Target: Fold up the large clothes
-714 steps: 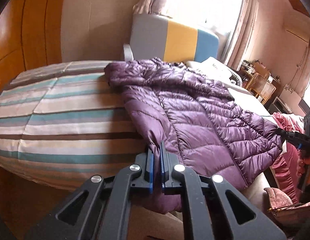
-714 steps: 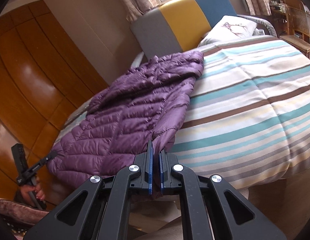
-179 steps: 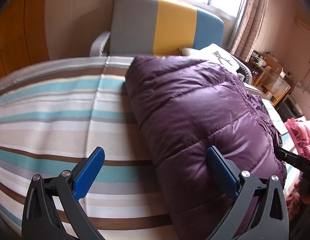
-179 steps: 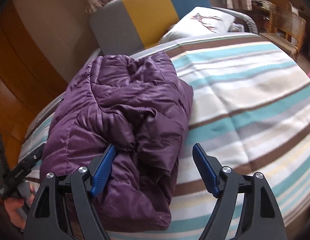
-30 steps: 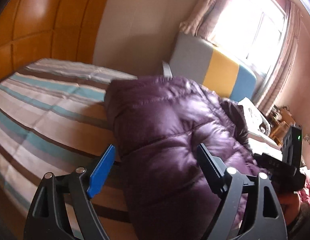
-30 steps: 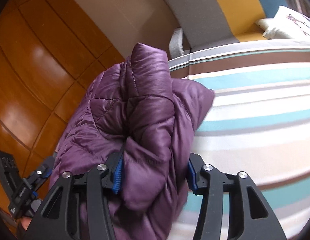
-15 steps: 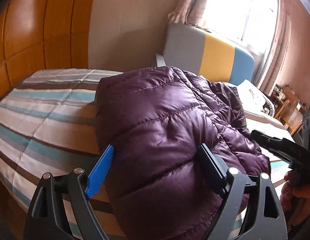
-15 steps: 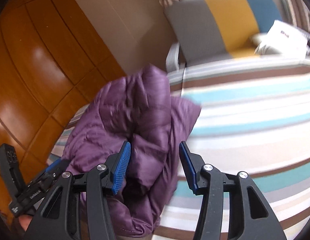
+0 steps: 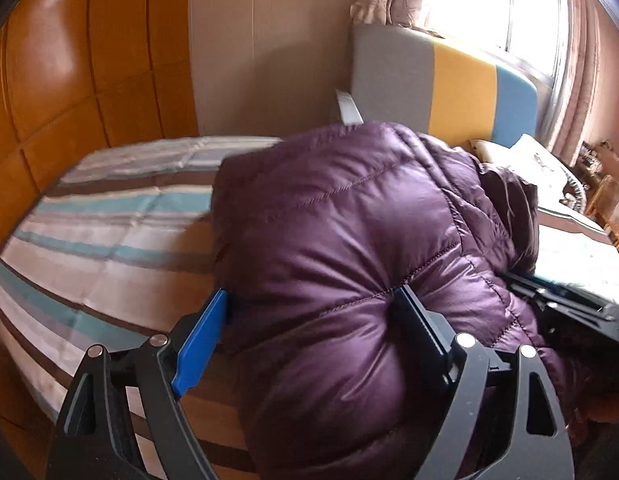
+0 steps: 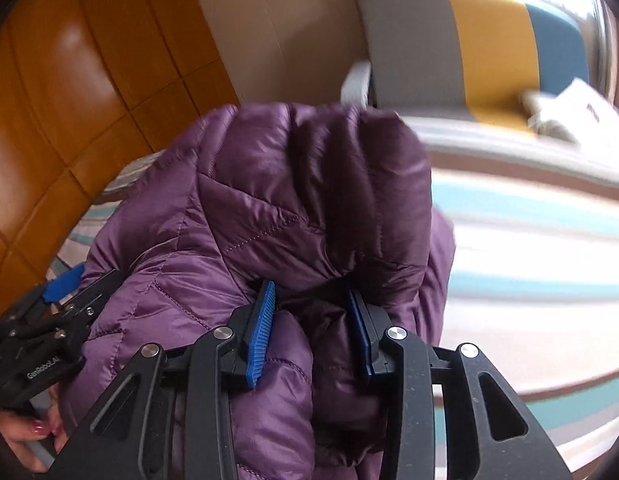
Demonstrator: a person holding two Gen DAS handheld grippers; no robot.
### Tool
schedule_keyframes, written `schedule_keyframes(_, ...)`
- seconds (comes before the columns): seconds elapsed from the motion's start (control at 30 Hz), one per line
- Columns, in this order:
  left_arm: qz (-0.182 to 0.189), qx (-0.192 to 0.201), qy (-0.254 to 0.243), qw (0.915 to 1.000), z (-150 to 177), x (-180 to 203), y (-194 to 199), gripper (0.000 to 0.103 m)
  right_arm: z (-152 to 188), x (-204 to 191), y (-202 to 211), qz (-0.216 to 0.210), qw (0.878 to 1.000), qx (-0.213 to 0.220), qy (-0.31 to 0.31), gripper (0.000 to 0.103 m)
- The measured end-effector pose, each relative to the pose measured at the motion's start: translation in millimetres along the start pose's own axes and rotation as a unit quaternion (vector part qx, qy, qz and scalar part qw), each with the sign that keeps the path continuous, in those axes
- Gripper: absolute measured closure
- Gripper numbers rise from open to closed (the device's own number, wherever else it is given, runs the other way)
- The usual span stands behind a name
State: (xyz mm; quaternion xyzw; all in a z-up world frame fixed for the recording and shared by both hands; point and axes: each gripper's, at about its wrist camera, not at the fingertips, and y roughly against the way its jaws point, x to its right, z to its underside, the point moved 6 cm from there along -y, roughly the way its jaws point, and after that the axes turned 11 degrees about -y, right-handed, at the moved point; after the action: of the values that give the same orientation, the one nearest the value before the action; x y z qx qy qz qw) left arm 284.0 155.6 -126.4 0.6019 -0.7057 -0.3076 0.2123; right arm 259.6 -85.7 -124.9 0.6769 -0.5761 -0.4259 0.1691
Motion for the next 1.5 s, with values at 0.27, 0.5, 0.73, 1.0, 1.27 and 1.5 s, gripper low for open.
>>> schedule_keyframes(0.27, 0.012, -0.010, 0.012, 0.9998, 11, 0, -20, 0.017, 12, 8, -5, 0.021, 1.000, 0.009, 0.019, 0.067)
schedule_keyframes(0.5, 0.015, -0.009, 0.026, 0.9995, 15, -4, -20, 0.016, 14, -3, -8, 0.027, 0.999, 0.013, 0.019, 0.067)
schedule_keyframes(0.73, 0.008, -0.001, 0.048, 0.9988, 17, -3, 5, 0.016, 11, -9, 2, 0.029, 0.999, 0.012, 0.009, 0.067)
schedule_keyframes(1.0, 0.002, 0.011, 0.041, 0.9991, 27, -4, 24, 0.013, 17, -10, 22, 0.024, 0.999, 0.021, -0.002, 0.067)
schedule_keyframes(1.27, -0.005, 0.019, 0.040, 0.9990, 32, -5, 41, 0.007, 30, -7, 60, 0.011, 0.998, 0.057, -0.004, 0.067)
schedule_keyframes(1.5, -0.029, 0.020, -0.007, 0.9993, 47, 9, 36, 0.006, 50, -4, 34, 0.084, 0.995, 0.025, 0.050, 0.067)
